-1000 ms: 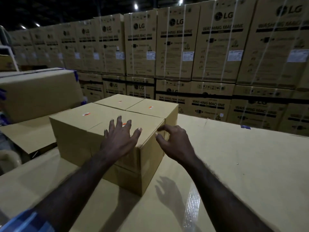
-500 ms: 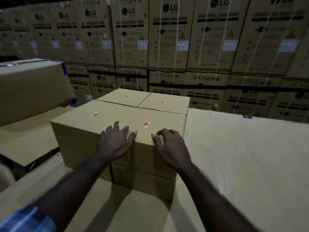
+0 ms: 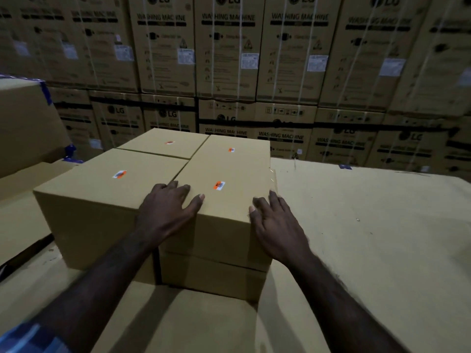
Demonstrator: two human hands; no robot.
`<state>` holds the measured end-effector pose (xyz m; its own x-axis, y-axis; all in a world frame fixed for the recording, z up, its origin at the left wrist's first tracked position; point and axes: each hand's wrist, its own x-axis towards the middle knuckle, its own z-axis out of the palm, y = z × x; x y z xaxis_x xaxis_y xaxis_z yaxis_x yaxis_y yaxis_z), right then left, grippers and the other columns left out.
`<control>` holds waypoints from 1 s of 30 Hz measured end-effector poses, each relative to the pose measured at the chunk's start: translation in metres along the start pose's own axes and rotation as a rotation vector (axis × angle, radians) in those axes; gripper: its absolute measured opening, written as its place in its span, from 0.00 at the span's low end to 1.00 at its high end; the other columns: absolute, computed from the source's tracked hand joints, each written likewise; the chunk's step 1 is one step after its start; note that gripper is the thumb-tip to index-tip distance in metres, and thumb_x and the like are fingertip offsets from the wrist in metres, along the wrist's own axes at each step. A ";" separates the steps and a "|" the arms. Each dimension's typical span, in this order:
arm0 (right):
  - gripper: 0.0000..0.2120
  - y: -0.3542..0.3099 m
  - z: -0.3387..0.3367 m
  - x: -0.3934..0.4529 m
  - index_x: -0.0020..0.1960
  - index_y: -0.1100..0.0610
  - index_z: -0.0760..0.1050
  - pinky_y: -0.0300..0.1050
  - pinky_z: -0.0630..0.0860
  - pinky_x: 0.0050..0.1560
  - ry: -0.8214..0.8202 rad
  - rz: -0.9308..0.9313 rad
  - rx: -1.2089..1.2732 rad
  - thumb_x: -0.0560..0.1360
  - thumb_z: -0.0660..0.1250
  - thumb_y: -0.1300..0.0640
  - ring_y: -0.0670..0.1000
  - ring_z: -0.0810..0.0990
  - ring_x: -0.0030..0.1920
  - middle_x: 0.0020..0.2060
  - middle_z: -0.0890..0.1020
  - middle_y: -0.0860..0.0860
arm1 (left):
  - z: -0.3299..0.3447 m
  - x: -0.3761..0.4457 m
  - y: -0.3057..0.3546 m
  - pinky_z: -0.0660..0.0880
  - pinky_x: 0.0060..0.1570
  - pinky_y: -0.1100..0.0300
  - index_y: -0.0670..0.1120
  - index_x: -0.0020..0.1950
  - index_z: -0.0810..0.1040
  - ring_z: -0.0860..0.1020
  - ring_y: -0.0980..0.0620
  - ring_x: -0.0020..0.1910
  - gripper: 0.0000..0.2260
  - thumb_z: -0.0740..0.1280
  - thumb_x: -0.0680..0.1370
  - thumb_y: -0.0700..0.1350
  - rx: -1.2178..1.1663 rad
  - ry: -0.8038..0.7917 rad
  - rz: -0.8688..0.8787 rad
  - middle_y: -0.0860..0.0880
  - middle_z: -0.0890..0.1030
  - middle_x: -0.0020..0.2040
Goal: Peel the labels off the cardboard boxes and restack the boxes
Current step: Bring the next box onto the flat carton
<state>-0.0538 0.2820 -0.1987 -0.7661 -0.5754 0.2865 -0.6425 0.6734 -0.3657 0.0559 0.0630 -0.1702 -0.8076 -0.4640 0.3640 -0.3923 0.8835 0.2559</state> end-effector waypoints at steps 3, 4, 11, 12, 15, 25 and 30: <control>0.24 0.009 -0.004 -0.003 0.74 0.46 0.60 0.55 0.60 0.74 0.007 0.028 0.036 0.82 0.45 0.40 0.54 0.51 0.78 0.78 0.55 0.53 | -0.003 0.002 0.002 0.73 0.56 0.49 0.48 0.67 0.76 0.74 0.43 0.64 0.28 0.60 0.76 0.65 -0.133 0.048 0.008 0.44 0.73 0.70; 0.24 0.012 -0.004 -0.004 0.74 0.46 0.60 0.55 0.60 0.73 0.000 0.040 0.066 0.82 0.45 0.40 0.54 0.51 0.78 0.79 0.55 0.53 | -0.004 0.001 0.005 0.73 0.58 0.48 0.48 0.68 0.76 0.73 0.42 0.65 0.28 0.61 0.75 0.65 -0.194 0.051 -0.005 0.44 0.71 0.71; 0.21 0.013 -0.006 -0.006 0.69 0.47 0.65 0.53 0.74 0.61 0.058 0.157 0.288 0.81 0.54 0.40 0.58 0.73 0.65 0.74 0.62 0.54 | -0.009 0.001 0.024 0.76 0.58 0.47 0.49 0.67 0.76 0.76 0.42 0.62 0.25 0.69 0.74 0.59 -0.427 0.107 -0.160 0.43 0.77 0.65; 0.21 0.013 -0.006 -0.006 0.69 0.47 0.66 0.52 0.75 0.59 0.089 0.173 0.301 0.80 0.56 0.39 0.57 0.74 0.63 0.71 0.65 0.54 | -0.011 0.001 0.029 0.78 0.55 0.46 0.50 0.66 0.77 0.78 0.42 0.59 0.24 0.69 0.74 0.59 -0.419 0.110 -0.163 0.43 0.78 0.64; 0.22 0.019 -0.009 -0.011 0.68 0.47 0.67 0.51 0.75 0.58 0.149 0.202 0.348 0.78 0.58 0.39 0.55 0.74 0.63 0.68 0.71 0.52 | -0.018 -0.003 0.050 0.79 0.51 0.49 0.50 0.64 0.79 0.79 0.43 0.55 0.21 0.71 0.73 0.57 -0.390 0.153 -0.133 0.43 0.80 0.60; 0.22 0.070 -0.098 -0.027 0.66 0.46 0.72 0.56 0.79 0.54 0.248 0.269 0.386 0.76 0.63 0.38 0.52 0.76 0.56 0.64 0.76 0.53 | -0.042 -0.006 0.142 0.68 0.47 0.61 0.47 0.61 0.81 0.78 0.45 0.57 0.21 0.71 0.73 0.58 -0.401 0.260 -0.018 0.44 0.82 0.58; 0.22 0.119 -0.163 -0.042 0.66 0.47 0.74 0.44 0.73 0.49 0.311 0.259 0.266 0.76 0.64 0.39 0.48 0.72 0.53 0.64 0.77 0.53 | -0.031 -0.010 0.210 0.66 0.50 0.63 0.48 0.61 0.81 0.75 0.46 0.62 0.21 0.70 0.74 0.59 -0.507 0.247 0.000 0.45 0.80 0.61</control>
<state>-0.1014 0.4618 -0.1101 -0.8953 -0.2107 0.3924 -0.4340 0.6111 -0.6620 -0.0047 0.2511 -0.0922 -0.6569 -0.5186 0.5473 -0.0818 0.7706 0.6321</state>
